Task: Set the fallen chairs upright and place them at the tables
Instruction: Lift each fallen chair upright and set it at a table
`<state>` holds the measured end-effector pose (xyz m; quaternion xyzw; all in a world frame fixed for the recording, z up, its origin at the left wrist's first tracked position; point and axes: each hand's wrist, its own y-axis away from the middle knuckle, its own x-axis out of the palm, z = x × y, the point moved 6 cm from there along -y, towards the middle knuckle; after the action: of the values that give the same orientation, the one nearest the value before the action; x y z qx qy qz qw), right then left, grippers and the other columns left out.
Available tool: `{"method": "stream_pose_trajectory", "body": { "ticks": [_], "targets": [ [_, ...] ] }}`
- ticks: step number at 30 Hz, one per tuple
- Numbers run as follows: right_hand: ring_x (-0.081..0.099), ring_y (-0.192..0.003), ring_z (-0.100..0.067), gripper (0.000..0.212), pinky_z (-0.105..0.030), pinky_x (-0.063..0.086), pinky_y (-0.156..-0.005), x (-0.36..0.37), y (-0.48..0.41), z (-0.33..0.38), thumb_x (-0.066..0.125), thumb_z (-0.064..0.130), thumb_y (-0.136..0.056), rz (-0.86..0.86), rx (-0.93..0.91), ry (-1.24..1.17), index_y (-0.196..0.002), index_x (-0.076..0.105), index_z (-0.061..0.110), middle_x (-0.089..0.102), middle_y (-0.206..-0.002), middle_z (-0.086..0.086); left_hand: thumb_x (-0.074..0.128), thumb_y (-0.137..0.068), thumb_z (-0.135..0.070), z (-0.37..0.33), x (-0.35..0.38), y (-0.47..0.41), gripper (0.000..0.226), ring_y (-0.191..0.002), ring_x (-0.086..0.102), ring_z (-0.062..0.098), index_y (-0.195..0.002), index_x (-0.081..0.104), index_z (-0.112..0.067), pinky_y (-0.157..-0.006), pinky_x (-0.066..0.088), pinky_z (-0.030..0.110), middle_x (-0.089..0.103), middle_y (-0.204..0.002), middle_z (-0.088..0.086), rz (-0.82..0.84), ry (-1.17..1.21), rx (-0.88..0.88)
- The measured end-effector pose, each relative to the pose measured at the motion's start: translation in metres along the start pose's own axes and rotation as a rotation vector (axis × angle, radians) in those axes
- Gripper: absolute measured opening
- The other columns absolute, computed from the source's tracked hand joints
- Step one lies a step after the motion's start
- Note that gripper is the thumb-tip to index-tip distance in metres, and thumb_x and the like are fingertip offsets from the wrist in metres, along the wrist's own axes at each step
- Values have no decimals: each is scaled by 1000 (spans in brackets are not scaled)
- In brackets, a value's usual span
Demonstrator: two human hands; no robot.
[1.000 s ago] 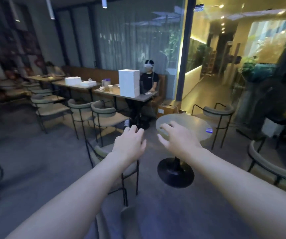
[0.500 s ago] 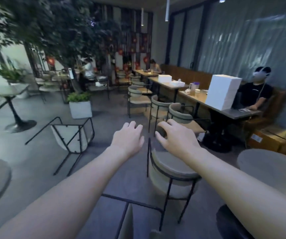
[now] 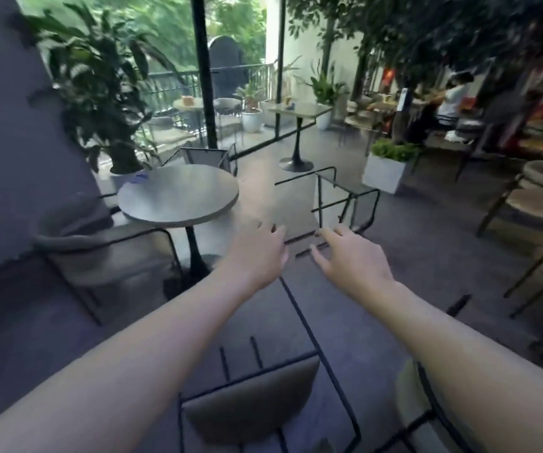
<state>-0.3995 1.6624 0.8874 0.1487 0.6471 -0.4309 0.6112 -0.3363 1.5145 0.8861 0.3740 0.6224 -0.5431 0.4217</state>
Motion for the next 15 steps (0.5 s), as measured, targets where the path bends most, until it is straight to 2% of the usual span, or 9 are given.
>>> {"method": "stream_pose_trajectory", "body": {
  "ticks": [3,5,8,15],
  "targets": [
    [64,-106,-24,41,-37,52,-72,36,19,11,44,52,-99,66,-122,-57,-130,57,28,60,-123,2,48,-96,-38,4,24,43,32,-112,52,29,-116,58,-15,-73,45,38,57,-118,7,40,-70,-110],
    [65,-97,-26,39,-37,50,-67,68,35,16,47,49,-98,90,-198,-88,-126,60,27,62,-115,0,47,-95,-40,2,49,68,33,-108,53,29,-116,57,-16,-67,42,37,58,-115,6,66,-125,-149],
    [66,-82,-30,38,-40,51,-65,131,62,16,51,46,-94,101,-284,-93,-118,67,22,65,-100,-4,47,-96,-40,-2,101,99,33,-101,55,29,-117,58,-16,-69,47,40,59,-111,6,73,-129,-189],
    [63,-84,-32,37,-42,48,-68,333,162,0,49,44,-91,139,-347,-173,-113,67,20,62,-97,-6,45,-92,-40,-5,296,200,34,-92,57,31,-111,58,-15,-67,51,44,59,-99,6,115,-91,-282]
  ]
}}
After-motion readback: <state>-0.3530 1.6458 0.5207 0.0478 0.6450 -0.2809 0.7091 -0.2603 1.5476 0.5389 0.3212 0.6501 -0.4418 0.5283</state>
